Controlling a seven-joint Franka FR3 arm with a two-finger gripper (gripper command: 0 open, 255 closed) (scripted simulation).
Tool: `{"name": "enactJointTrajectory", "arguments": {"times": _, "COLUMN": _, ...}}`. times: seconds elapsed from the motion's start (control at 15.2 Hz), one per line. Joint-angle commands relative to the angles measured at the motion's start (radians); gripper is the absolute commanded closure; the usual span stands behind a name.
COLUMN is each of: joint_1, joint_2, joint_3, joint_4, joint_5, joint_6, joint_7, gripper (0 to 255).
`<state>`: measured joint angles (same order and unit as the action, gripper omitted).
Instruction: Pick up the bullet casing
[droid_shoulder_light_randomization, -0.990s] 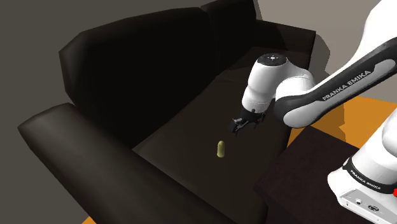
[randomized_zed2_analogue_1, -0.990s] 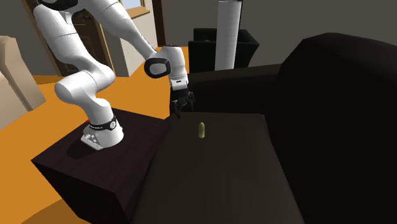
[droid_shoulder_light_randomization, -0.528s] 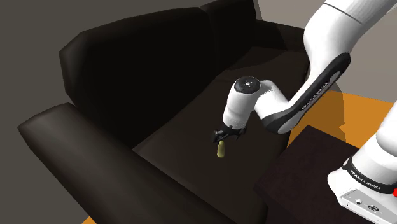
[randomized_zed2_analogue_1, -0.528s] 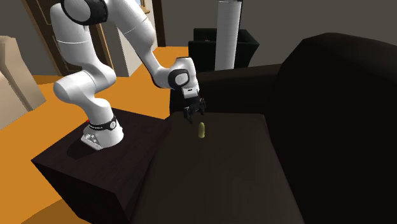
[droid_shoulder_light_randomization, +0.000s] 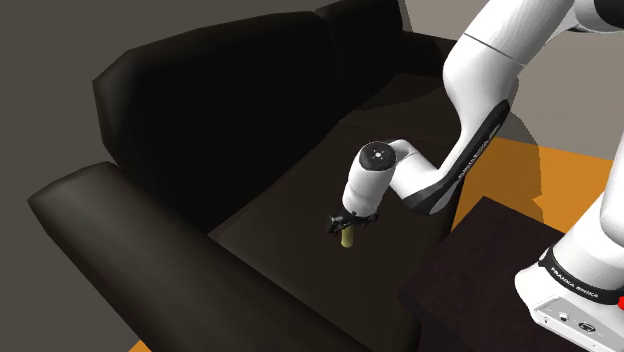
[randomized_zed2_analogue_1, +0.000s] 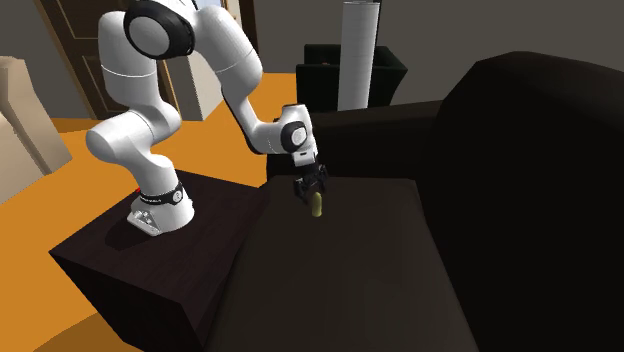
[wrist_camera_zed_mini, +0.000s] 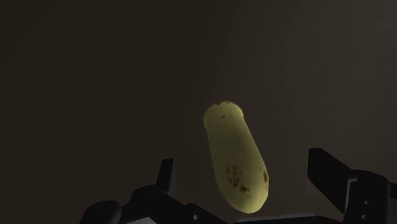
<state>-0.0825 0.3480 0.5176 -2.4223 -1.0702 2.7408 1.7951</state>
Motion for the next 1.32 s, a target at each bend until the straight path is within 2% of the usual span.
{"name": "enactJointTrajectory", "arguments": {"times": 0.0, "joint_1": 0.015, "joint_2": 0.022, "joint_3": -0.018, "joint_4": 0.008, "joint_5": -0.039, "joint_6": 0.005, "joint_7": 0.033, "gripper": 0}}
{"name": "enactJointTrajectory", "arguments": {"times": 0.07, "joint_1": 0.015, "joint_2": 0.022, "joint_3": -0.019, "joint_4": 0.008, "joint_5": -0.039, "joint_6": 0.005, "joint_7": 0.033, "gripper": 0}}
{"name": "enactJointTrajectory", "arguments": {"times": 0.13, "joint_1": 0.013, "joint_2": 0.023, "joint_3": -0.017, "joint_4": 0.011, "joint_5": -0.035, "joint_6": 0.003, "joint_7": 0.029, "gripper": 255}}
{"name": "enactJointTrajectory", "arguments": {"times": 0.73, "joint_1": 0.015, "joint_2": 0.022, "joint_3": -0.018, "joint_4": 0.008, "joint_5": -0.039, "joint_6": 0.005, "joint_7": 0.033, "gripper": 255}}
{"name": "enactJointTrajectory", "arguments": {"times": 1.25, "joint_1": -0.062, "joint_2": -0.104, "joint_3": 0.084, "joint_4": -0.04, "joint_5": 0.172, "joint_6": -0.019, "joint_7": -0.141, "gripper": 255}}
